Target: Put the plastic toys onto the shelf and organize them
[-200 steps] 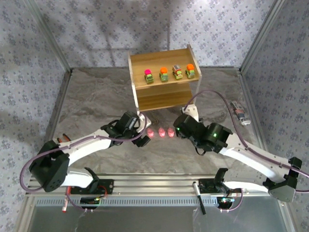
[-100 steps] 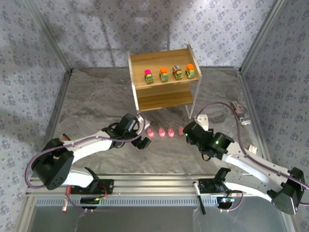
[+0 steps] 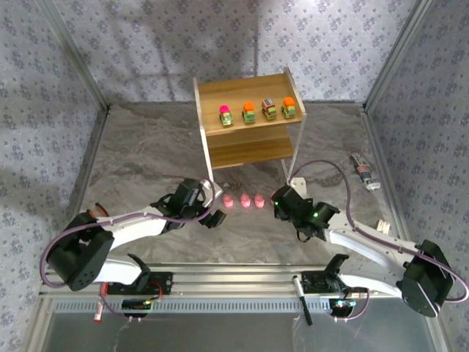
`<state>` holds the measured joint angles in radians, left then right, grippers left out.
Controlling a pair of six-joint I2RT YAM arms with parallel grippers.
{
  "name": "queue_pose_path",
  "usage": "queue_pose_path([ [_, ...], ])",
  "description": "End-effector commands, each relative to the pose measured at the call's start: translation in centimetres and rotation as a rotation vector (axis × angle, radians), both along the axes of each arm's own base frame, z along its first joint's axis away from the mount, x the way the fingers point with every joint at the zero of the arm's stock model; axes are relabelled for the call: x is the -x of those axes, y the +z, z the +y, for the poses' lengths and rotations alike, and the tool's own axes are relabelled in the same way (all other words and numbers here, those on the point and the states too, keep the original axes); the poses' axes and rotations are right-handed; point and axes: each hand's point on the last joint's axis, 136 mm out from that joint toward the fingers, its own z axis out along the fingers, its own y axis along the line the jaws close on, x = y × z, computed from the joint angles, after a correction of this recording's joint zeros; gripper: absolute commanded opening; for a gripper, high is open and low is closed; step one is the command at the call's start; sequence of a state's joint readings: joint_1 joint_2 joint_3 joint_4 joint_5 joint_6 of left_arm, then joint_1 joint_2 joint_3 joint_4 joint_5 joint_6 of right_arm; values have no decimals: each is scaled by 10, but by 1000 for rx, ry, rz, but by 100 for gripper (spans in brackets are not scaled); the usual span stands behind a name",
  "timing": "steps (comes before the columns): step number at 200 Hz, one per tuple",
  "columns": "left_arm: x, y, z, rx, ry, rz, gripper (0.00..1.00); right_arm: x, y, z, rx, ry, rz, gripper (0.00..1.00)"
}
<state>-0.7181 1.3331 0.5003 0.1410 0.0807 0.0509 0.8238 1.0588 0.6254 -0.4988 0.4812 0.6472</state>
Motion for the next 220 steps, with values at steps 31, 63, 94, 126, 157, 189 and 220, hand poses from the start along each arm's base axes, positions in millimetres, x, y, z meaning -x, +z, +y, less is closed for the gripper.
queue_pose_path([
  [31,9,13,-21,77,-118,-57,100,-6,-19,15,-23,26,15,70],
  [63,10,5,-23,29,-120,-72,100,-9,-28,18,5,55,25,68],
  [94,10,1,-25,9,-117,-62,100,-14,-38,20,-2,54,41,65],
  [126,10,-2,-26,-5,-121,-43,100,-22,-47,26,-7,59,55,62],
  [157,11,-2,-26,-3,-126,-51,100,-30,-52,30,4,57,59,60],
  [189,11,-1,-26,-1,-127,-58,100,-37,-56,23,5,12,57,57],
  [220,10,-1,-26,-3,-123,-63,100,-42,-60,26,9,13,50,56],
])
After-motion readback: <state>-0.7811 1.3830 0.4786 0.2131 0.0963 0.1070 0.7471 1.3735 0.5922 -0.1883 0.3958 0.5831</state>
